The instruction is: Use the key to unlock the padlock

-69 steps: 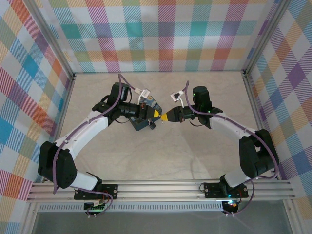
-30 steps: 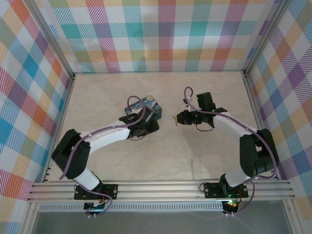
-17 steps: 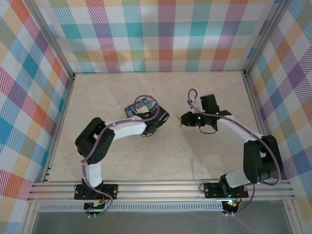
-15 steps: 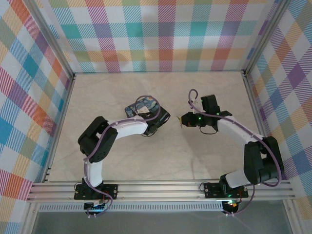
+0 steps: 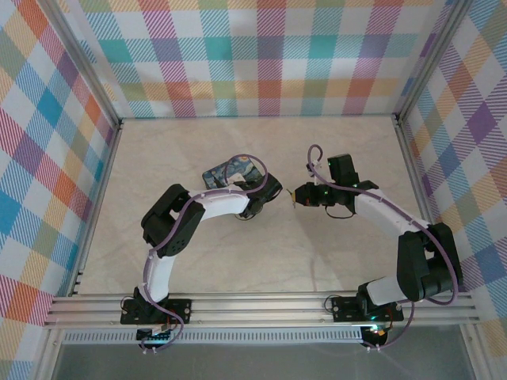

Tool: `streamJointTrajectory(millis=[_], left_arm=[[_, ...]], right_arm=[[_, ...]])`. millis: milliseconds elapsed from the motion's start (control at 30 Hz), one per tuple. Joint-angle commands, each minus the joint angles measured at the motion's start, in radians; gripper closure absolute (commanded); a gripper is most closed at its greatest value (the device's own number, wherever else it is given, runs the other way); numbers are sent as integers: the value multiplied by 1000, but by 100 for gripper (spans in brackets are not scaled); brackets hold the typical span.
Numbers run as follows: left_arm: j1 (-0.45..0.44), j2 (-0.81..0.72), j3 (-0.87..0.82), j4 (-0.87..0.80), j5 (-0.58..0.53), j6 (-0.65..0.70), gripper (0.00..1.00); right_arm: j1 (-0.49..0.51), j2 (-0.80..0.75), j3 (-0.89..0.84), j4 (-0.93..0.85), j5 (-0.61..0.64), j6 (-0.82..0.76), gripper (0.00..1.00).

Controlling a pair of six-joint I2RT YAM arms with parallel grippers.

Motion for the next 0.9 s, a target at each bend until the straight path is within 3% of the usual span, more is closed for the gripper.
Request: streamJointTrajectory(millis=[0,167,400,667,867], left_arm=[[-8,3,18,-26,19,-5,64],[11,-50,8,-18,108,39,73],[73,-117,15,-5,357,118,83],[150,-175,22,20,698,167,87],[194,-220,12,32,849,154,87]], right_arm=[[-8,4,-17,-10,-34,-7,99],[-6,5,-40,-9,-75,-10,99],[31,-8,-155,169,-202,99,99],[115,26,-186,349,-257,195,100],[115,102,-180,459,-263,268,100]])
